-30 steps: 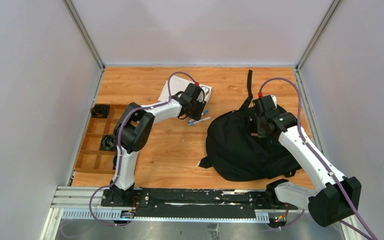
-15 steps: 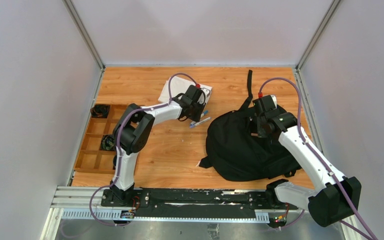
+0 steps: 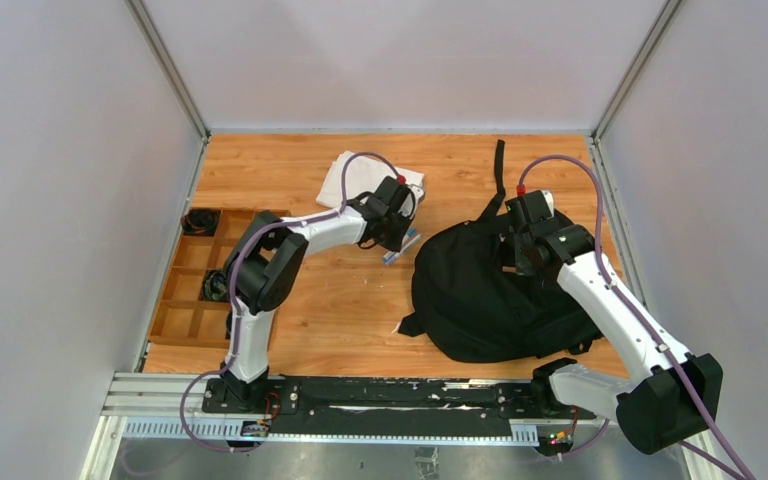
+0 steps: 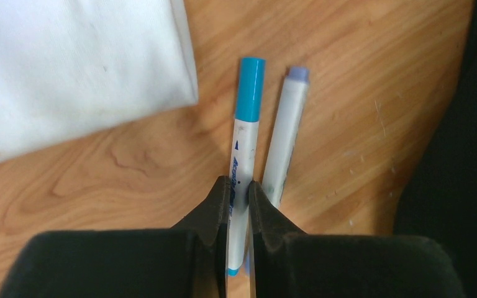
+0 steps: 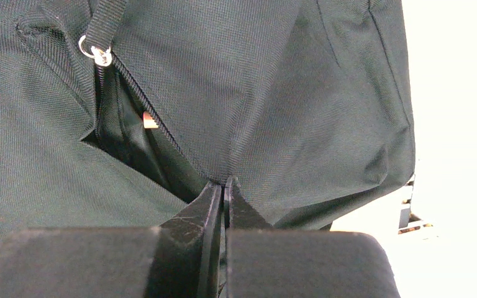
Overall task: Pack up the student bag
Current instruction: Pick up the stationery from the center of the board.
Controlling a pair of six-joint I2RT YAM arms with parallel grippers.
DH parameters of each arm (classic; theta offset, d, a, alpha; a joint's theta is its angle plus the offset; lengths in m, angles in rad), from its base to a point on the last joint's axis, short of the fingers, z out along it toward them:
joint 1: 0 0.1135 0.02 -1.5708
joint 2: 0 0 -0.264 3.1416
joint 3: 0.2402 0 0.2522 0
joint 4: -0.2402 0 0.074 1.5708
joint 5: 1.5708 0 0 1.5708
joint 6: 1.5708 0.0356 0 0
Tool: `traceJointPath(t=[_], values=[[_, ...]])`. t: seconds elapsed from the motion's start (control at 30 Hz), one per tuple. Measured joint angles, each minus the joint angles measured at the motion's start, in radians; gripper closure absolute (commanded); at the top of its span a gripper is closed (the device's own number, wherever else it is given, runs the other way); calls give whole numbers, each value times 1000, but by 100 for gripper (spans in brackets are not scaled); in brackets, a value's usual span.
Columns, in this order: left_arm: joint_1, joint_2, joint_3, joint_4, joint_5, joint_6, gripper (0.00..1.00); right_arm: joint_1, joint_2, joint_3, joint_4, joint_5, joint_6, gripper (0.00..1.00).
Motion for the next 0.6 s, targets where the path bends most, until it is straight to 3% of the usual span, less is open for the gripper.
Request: traceJointPath(t=[0.37,0.6], values=[[-10,-211,-24,-152,-73,-42,100,0,-2,5,-8,9,0,100],[-10,-388,-34,-185,-36,-97,100,0,-4,8,-13,14,0,100]])
